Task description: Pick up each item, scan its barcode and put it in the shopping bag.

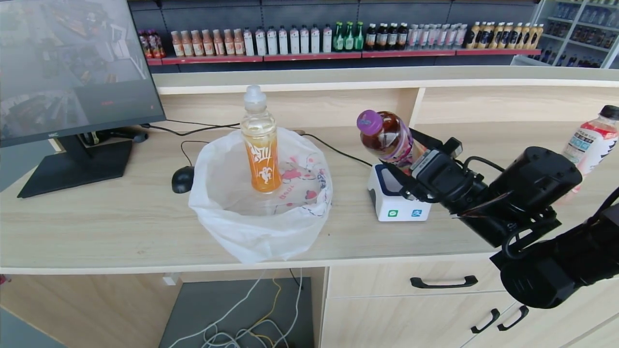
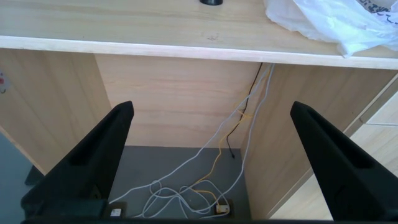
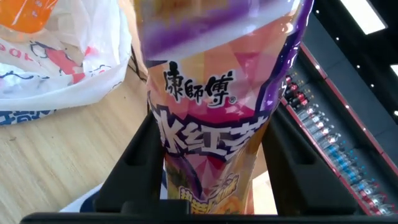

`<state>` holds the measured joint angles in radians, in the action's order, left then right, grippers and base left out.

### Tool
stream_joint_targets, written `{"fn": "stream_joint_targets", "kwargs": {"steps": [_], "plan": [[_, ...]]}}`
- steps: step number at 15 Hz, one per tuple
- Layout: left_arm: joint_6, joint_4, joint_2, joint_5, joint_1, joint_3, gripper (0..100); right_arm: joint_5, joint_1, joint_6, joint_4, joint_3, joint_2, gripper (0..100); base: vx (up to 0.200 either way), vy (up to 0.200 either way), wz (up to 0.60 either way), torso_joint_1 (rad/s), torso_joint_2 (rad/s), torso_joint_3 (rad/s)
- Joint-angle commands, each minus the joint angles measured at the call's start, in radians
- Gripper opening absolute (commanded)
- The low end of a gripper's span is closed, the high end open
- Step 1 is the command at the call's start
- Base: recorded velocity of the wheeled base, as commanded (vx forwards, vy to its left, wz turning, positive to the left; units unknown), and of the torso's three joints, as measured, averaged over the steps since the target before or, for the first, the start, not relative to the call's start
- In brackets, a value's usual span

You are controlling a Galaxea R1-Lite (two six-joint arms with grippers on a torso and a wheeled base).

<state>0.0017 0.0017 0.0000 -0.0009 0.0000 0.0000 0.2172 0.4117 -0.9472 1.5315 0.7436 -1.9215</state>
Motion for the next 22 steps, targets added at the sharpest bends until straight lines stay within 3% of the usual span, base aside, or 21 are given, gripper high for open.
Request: {"fn": "stream_joint_targets", "kwargs": {"steps": [1, 22], "plan": [[0.000, 0.000, 0.000, 0.001, 0.000, 0.000, 100, 0.002, 0.002, -0.004, 0.001, -0.009, 0.004, 0, 0.000, 0.000, 0.00, 0.000, 0.00, 0.000], [0.000, 0.000, 0.000, -0.001, 0.000, 0.000, 100, 0.001, 0.016, -0.016, 0.021, -0.099, 0.019, 0, 0.000, 0.000, 0.00, 0.000, 0.00, 0.000]]}}
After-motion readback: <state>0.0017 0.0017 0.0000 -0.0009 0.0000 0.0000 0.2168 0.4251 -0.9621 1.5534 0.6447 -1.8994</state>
